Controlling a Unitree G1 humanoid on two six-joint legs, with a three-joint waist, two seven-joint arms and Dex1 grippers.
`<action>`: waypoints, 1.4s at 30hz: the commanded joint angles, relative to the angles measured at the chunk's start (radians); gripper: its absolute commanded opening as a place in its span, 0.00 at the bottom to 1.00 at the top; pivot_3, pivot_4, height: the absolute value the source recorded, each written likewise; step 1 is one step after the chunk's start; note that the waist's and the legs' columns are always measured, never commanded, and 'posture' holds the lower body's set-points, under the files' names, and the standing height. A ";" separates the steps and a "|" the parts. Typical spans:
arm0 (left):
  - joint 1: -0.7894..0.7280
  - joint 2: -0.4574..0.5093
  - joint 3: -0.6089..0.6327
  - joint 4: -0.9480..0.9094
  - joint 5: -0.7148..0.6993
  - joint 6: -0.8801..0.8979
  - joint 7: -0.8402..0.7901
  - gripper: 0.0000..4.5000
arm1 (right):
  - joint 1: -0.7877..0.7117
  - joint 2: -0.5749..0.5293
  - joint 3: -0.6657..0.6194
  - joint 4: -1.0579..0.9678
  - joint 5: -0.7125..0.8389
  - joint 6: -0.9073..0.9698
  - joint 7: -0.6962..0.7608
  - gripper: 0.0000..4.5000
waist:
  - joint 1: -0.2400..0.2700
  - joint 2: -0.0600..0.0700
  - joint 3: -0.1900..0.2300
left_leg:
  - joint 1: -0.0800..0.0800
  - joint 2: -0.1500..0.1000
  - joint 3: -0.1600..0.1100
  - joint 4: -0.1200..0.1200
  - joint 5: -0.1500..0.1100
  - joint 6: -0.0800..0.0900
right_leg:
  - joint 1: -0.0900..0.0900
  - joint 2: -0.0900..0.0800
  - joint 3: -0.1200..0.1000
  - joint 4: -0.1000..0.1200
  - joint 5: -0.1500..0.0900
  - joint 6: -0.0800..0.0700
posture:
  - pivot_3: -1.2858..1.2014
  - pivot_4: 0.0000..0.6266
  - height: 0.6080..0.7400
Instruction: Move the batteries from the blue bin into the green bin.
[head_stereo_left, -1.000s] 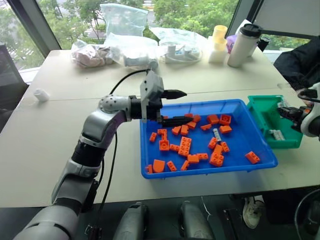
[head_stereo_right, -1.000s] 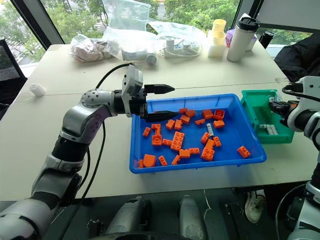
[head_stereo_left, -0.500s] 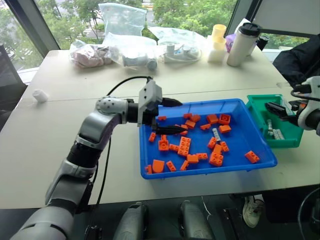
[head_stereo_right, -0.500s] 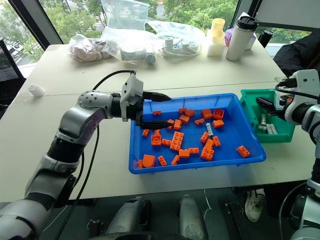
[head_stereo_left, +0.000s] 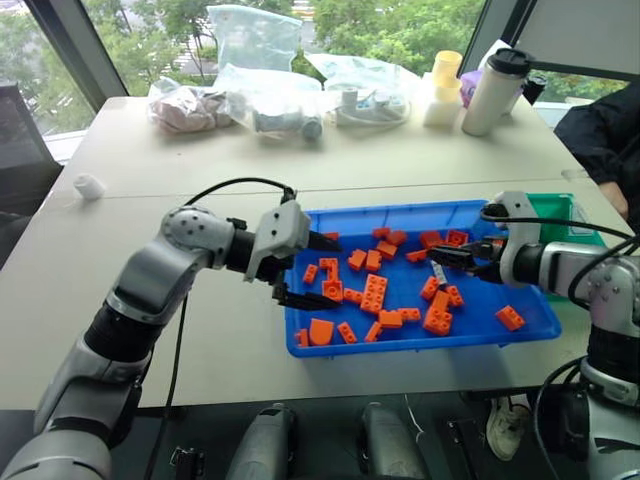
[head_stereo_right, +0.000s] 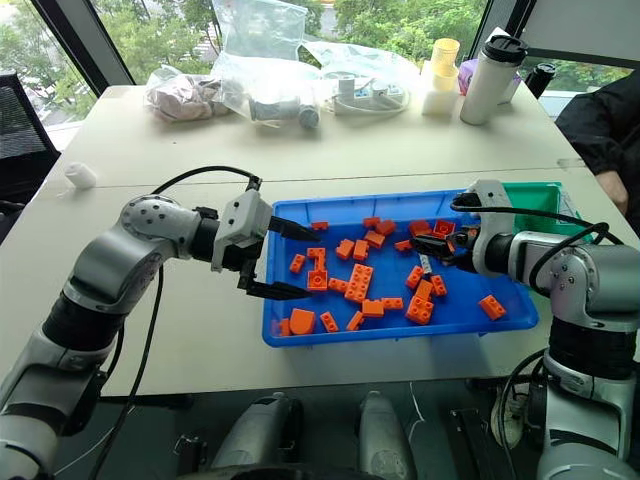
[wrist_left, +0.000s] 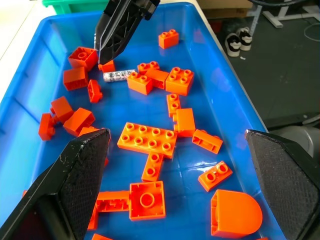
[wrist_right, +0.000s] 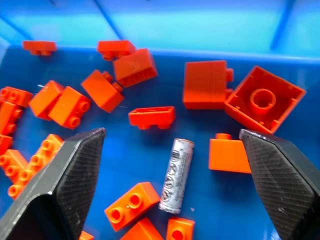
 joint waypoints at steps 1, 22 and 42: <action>0.013 0.007 0.039 -0.067 -0.043 0.032 0.019 1.00 | 0.004 0.030 -0.046 -0.078 0.043 0.036 -0.059 0.99 | 0.000 0.000 0.000 | 0.000 0.000 0.000 0.000 0.000 0.000 | 0.000 0.000 0.000 0.000 0.000 0.000 | 0.52 0.24 1.00; 0.029 0.012 0.016 -0.082 -0.033 0.025 0.060 1.00 | 0.071 0.109 0.035 -0.094 0.118 0.037 -0.239 0.99 | -0.014 -0.003 -0.003 | 0.002 0.001 0.000 0.000 0.000 0.000 | 0.001 0.001 0.000 0.000 0.000 0.000 | 0.52 0.24 1.00; 0.017 -0.005 -0.011 -0.053 0.000 -0.005 0.043 1.00 | 0.061 0.143 0.121 -0.073 0.030 0.014 -0.294 0.38 | -0.017 -0.003 -0.003 | 0.002 0.001 0.000 0.000 0.000 0.000 | 0.001 0.001 0.000 0.000 0.000 0.000 | 0.52 0.24 1.00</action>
